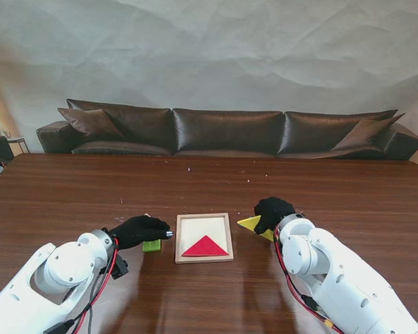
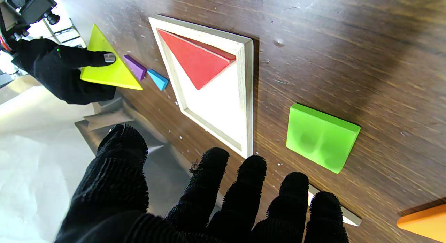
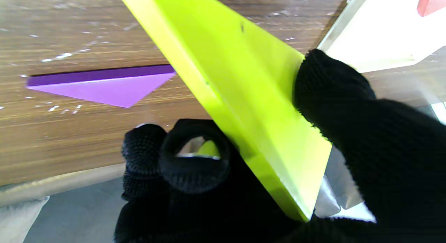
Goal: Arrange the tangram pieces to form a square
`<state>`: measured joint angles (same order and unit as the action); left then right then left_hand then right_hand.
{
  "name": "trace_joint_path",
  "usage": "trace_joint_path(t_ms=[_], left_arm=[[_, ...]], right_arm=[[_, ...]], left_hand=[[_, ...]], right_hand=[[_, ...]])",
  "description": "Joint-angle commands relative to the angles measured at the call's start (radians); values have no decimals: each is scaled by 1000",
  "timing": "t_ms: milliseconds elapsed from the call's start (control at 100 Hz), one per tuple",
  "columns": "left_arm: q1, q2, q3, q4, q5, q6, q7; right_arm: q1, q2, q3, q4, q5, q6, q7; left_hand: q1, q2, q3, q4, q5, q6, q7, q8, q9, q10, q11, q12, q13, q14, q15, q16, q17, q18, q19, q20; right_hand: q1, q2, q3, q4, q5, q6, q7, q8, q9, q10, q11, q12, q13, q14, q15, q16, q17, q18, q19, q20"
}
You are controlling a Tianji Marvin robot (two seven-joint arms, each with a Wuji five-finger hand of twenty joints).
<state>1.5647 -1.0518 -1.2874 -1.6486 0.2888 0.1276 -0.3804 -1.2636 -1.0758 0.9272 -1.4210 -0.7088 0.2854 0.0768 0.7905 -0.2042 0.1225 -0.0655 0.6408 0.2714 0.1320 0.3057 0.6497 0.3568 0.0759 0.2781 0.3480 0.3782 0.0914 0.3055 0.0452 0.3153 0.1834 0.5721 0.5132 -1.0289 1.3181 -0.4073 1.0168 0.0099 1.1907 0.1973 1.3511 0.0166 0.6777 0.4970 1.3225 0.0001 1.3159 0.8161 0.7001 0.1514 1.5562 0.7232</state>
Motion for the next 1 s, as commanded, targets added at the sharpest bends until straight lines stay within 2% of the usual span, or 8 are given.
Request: trace_joint_path(t_ms=[0,160,280,460,740,820,990], left_arm=[[2,-1,-3,0,-4,2,-21],[3,0,-4,-2,0,4,-24],[3,0,-5,-1,6,1,-24],[4,0,-7,-1,6,-2,-23],[4,0,-8,0,7,-3,-21],[4,0,-7,0,7,-2,-22],[3,0,-6,1,5,-1,-24]], right_arm=[[19,-32,-24,-20,17,16,9],[83,-59,-122,6,75,98,-14],[127,-81,-183,40,107,137,-37],[172,-102,-249,62,134,191,-44],[218,-117,-313,78,165,260,-19],[230,-120,-329,83,175,280,-8],[256,-125,-363,99,181,296,8]], left_hand=[[6,47,14,28,25,3,4,6,18,8,3,2,11,13,12,15,-5,-17,-11,9],[6,47,14,28,26,2,4,6,19,9,4,2,12,14,12,15,-5,-17,-11,9],[4,48,14,28,25,2,4,6,18,8,3,2,11,12,11,15,-5,-18,-11,9],[6,46,15,28,25,3,4,6,19,12,3,2,11,14,11,15,-5,-17,-11,9],[2,48,15,28,24,0,3,6,19,7,4,2,13,11,12,15,-5,-19,-11,9],[4,47,16,28,24,2,3,6,18,9,3,2,12,12,11,15,-5,-18,-11,9],[4,47,16,28,25,2,4,6,20,8,4,3,13,12,12,15,-5,-18,-11,9]], right_hand=[[12,33,14,14,45,112,19,38,105,129,37,14,1,-138,17,3,422,11,61,23],[-41,90,16,27,78,120,-6,54,108,132,55,23,1,-131,40,11,426,24,81,29],[-48,64,32,37,102,126,-13,84,109,131,96,37,1,-140,77,24,435,17,121,41],[-55,25,53,43,126,124,-1,89,110,130,153,52,1,-143,132,45,445,11,170,54],[-66,-18,77,44,154,121,14,87,110,123,210,70,0,-147,192,67,455,7,219,62],[-96,26,64,65,181,120,5,96,108,124,239,78,0,-149,211,74,458,1,239,63],[-95,32,59,70,184,115,-1,111,108,121,247,77,0,-159,223,79,460,-8,250,61]])
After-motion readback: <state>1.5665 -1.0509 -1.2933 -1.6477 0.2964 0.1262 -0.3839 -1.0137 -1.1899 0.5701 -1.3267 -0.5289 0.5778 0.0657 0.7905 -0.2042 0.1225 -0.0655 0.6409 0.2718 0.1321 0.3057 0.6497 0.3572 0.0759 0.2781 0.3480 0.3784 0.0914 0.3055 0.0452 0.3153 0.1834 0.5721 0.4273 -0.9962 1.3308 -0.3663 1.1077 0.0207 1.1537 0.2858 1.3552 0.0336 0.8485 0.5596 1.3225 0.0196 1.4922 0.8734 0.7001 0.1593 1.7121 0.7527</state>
